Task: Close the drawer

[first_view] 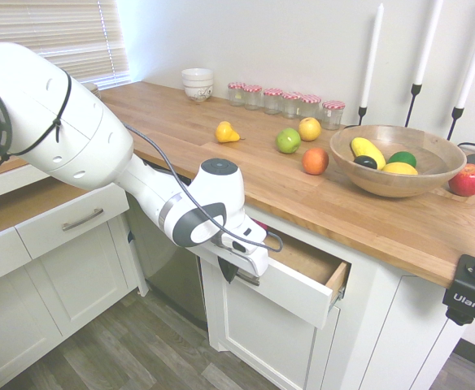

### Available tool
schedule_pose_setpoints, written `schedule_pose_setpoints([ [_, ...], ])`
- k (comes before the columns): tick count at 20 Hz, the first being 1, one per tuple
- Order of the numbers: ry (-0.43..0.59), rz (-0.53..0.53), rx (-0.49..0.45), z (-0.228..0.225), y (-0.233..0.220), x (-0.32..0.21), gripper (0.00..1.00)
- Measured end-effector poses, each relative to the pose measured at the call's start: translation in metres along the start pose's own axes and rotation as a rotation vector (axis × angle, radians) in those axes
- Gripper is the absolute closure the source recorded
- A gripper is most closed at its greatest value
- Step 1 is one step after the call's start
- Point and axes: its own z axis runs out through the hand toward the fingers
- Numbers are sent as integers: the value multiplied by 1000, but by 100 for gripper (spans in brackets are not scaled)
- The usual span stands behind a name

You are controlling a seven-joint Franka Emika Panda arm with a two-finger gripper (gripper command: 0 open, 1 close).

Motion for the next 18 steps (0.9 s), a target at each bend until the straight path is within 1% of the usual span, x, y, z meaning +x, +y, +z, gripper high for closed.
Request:
schedule_pose_setpoints([
  [18, 19, 3, 1, 0, -37, 44, 100],
])
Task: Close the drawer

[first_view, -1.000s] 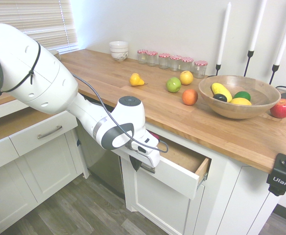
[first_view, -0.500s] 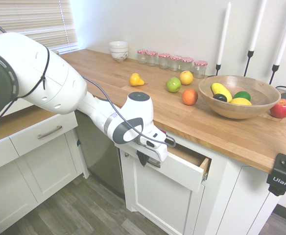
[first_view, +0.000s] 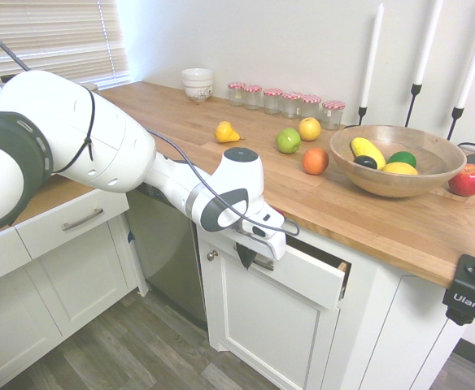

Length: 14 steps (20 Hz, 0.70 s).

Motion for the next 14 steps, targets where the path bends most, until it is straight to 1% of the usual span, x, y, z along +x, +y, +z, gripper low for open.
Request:
schedule_pose_setpoints([
  [3, 14, 2, 7, -3, -6, 4, 100],
  [14, 10, 35, 1, -2, -6, 7, 100],
])
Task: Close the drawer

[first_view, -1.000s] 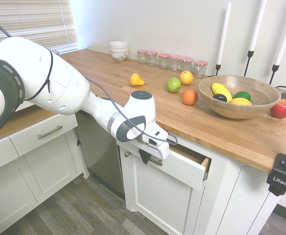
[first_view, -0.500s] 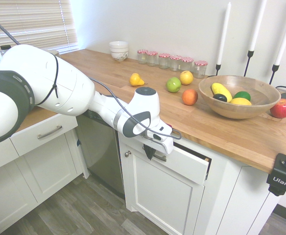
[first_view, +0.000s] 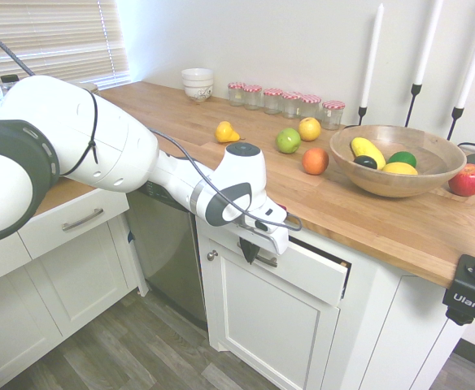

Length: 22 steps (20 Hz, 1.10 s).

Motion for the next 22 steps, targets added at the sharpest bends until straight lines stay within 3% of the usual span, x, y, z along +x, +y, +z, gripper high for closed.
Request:
schedule_pose_setpoints([
  [17, 0, 28, -3, 7, 4, 5, 100],
  [18, 0, 28, -3, 7, 4, 5, 0],
  [22, -4, 29, -6, 8, 5, 4, 0],
])
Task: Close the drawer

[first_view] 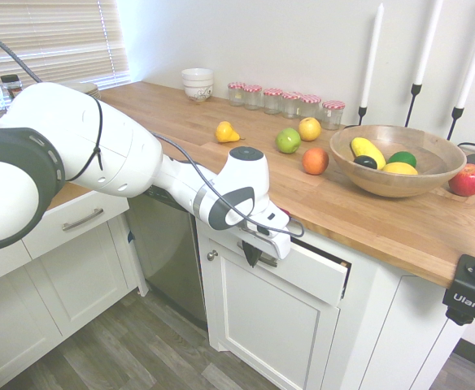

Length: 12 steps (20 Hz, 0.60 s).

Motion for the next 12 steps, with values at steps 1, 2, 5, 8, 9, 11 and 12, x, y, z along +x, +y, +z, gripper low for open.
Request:
schedule_pose_setpoints([
  [1, -3, 1, -1, 0, 0, 0, 0],
  [2, -7, 3, -1, 0, 1, 0, 0],
  [5, -29, 12, -12, 0, 6, 0, 0],
  [8, -70, 22, -46, -4, 21, -9, 0],
  [9, -83, 24, -55, -7, 27, -14, 0],
  [11, -107, 28, -70, -14, 39, -25, 0],
  [12, -116, 30, -75, -19, 44, -30, 0],
])
